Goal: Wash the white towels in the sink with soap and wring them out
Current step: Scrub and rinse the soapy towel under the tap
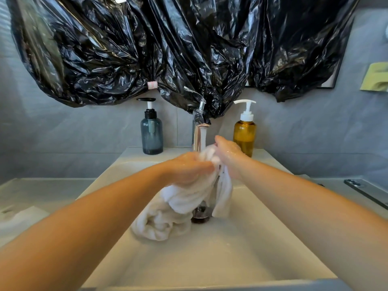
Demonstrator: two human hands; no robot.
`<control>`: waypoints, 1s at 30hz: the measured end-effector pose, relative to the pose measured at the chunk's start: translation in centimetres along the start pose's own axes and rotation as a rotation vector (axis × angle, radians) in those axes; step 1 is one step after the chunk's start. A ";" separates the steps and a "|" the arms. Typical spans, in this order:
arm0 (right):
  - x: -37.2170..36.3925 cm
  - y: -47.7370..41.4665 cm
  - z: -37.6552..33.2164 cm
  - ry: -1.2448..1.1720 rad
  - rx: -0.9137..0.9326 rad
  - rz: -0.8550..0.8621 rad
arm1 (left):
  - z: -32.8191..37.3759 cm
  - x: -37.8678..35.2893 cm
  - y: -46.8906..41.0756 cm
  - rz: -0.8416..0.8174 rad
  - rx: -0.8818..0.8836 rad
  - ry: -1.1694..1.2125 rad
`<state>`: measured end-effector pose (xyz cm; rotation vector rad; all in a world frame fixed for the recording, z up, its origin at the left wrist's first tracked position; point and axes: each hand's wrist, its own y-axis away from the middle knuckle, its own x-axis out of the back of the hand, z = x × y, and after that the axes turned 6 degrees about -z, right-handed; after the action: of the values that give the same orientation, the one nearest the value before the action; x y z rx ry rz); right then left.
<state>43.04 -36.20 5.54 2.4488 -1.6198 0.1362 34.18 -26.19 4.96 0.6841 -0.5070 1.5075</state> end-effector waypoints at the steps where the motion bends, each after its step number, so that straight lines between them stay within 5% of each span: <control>1: 0.1 -0.2 0.4 0.015 -0.003 0.011 | 0.2 0.2 0.1 0.016 0.031 -0.014; 4: 0.4 -0.7 1.7 0.019 -0.030 -0.080 | 0.2 1.1 0.5 0.109 0.084 0.050; 10: 1.5 -0.2 3.8 0.225 0.130 -0.550 | -1.2 3.2 0.2 0.268 0.098 0.280; 21: -0.6 0.2 1.3 -0.271 -0.009 -0.196 | -0.9 -0.6 0.5 0.398 -0.167 0.353; 25: -2.9 0.3 1.2 -0.283 -0.016 -0.155 | 1.3 -1.7 -0.6 0.602 -0.079 0.180; 30: -3.0 0.8 2.2 -0.164 -0.025 -0.189 | 0.7 -0.6 -2.1 0.608 0.217 -0.037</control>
<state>41.03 -34.34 2.93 2.6374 -1.4284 -0.1157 36.29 -26.97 4.85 0.7655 -0.6197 2.1460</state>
